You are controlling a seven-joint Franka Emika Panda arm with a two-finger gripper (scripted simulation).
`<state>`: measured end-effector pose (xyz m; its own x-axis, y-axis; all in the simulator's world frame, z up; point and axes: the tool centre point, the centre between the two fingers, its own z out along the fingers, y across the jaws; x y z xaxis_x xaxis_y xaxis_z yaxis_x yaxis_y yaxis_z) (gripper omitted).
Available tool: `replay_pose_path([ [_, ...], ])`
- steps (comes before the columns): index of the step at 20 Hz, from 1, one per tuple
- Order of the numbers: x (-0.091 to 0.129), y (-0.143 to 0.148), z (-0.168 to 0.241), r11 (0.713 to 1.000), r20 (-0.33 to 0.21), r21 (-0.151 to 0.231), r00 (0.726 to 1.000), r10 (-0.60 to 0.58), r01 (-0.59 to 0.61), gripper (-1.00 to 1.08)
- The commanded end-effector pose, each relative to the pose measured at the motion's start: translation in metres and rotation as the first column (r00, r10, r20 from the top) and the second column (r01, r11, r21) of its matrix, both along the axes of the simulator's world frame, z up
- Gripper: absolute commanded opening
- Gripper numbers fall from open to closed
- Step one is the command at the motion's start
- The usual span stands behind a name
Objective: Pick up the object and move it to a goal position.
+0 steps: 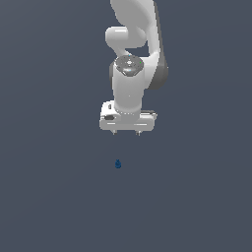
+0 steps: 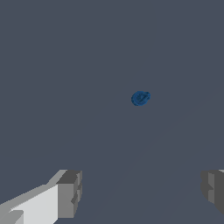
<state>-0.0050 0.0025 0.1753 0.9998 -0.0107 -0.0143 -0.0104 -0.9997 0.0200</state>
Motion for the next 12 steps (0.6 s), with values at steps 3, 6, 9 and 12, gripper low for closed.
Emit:
replay_pose_path([
  [3, 0.0001, 0.0011, 0.0012, 1.0, 0.0, 0.001, 1.0, -0.002, 0.002, 1.0],
  [6, 0.0005, 0.001, 0.001, 1.0, 0.0, 0.001, 1.0, 0.0, 0.0, 1.0],
  [9, 0.0028, 0.0, -0.0008, 1.0, 0.0, 0.001, 1.0, 0.013, -0.013, 1.0],
  [12, 0.0068, -0.0018, -0.0045, 0.999, 0.001, 0.001, 0.999, 0.036, -0.036, 1.0],
])
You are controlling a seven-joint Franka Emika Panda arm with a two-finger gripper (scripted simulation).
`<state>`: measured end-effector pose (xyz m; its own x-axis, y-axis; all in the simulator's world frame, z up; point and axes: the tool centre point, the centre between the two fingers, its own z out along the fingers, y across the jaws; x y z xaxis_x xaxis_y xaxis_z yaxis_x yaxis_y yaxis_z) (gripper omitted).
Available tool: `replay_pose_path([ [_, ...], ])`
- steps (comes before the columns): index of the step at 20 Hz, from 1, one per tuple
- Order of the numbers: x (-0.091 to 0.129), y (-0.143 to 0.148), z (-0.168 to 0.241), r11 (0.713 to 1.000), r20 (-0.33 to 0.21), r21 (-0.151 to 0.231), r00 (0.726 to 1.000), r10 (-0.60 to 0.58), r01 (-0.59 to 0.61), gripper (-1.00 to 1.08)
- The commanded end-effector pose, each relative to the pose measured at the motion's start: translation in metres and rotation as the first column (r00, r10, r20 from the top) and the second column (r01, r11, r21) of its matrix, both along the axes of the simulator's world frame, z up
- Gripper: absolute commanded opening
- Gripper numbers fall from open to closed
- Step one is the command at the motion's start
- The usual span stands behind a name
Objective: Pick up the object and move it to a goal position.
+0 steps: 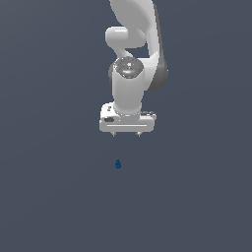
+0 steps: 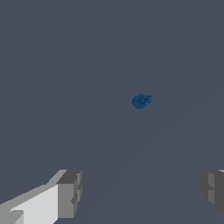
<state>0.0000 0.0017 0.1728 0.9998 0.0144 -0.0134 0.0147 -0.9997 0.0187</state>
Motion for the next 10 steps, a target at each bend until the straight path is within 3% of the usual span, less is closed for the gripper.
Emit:
replay_pose_path([
  [1, 0.004, -0.002, -0.004, 1.0, 0.0, 0.0, 1.0, 0.021, -0.021, 1.0],
  [10, 0.027, -0.014, -0.027, 0.986, 0.001, 0.004, 0.986, 0.164, -0.164, 1.0],
])
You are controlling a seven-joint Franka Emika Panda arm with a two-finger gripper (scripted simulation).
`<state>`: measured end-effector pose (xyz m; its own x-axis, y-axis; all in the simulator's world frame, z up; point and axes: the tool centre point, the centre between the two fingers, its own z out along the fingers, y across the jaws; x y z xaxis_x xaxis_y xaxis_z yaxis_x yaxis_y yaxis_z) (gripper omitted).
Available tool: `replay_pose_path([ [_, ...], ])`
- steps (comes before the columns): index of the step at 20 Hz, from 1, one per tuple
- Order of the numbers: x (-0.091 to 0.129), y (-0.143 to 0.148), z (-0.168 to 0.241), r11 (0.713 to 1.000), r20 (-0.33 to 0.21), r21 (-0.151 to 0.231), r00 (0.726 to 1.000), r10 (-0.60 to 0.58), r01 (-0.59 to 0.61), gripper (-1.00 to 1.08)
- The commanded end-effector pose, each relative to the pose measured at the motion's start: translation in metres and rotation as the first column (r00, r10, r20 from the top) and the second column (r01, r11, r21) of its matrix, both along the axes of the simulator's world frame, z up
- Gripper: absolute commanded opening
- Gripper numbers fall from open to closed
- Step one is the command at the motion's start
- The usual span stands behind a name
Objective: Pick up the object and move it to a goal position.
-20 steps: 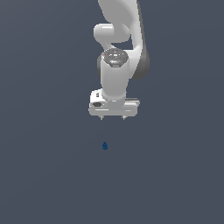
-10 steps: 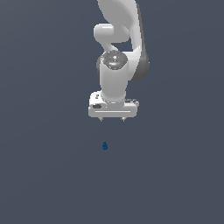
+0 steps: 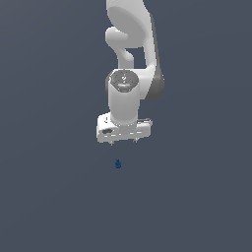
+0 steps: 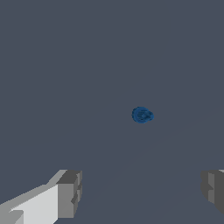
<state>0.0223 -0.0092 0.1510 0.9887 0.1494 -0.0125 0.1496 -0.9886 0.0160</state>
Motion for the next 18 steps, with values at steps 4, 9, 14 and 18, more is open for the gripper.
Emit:
replay_pose_path([
  [4, 0.018, -0.011, -0.021, 0.993, 0.001, 0.005, 0.993, 0.119, -0.119, 1.0],
  [9, 0.031, -0.019, -0.039, 0.978, 0.004, 0.011, 0.978, 0.21, -0.21, 1.0],
  [14, 0.039, -0.026, -0.051, 0.963, 0.008, 0.015, 0.963, 0.27, -0.27, 1.0],
  [18, 0.043, -0.029, -0.056, 0.955, 0.009, 0.017, 0.955, 0.297, -0.297, 1.0],
])
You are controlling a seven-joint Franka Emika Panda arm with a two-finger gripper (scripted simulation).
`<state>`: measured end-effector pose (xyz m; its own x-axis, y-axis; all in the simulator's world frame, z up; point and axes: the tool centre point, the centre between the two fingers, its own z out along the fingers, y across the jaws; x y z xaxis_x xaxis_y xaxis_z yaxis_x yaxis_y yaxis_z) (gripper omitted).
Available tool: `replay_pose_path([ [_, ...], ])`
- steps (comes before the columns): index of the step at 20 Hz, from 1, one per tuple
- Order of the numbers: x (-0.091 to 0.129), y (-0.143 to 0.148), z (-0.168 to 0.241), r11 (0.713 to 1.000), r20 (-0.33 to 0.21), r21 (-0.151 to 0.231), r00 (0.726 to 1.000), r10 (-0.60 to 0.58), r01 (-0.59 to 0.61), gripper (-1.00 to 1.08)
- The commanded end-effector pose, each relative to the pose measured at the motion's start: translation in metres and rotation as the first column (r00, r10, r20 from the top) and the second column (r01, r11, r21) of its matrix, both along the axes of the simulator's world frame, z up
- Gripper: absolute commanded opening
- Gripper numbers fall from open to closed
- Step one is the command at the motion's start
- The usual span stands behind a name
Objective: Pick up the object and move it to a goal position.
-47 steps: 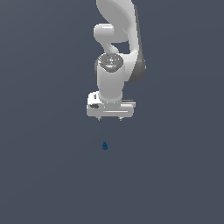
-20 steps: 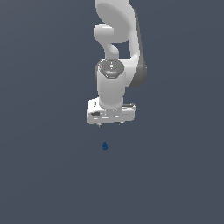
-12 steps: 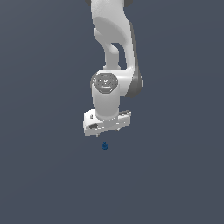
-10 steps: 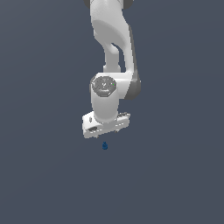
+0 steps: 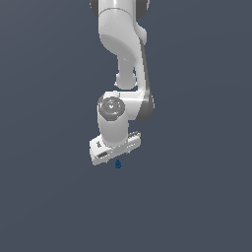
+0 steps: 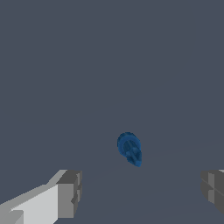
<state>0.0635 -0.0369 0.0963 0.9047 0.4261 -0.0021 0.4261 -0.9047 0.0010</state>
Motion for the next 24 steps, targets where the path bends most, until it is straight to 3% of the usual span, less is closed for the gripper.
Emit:
replay_pose_path([
  [1, 0.002, -0.001, -0.003, 1.0, 0.001, 0.001, 1.0, 0.016, -0.016, 1.0],
  [23, 0.003, -0.002, -0.054, 1.0, 0.001, 0.002, 1.0, 0.021, -0.021, 1.0],
  [24, 0.003, -0.002, -0.054, 1.0, 0.001, 0.002, 1.0, 0.021, -0.021, -1.0],
])
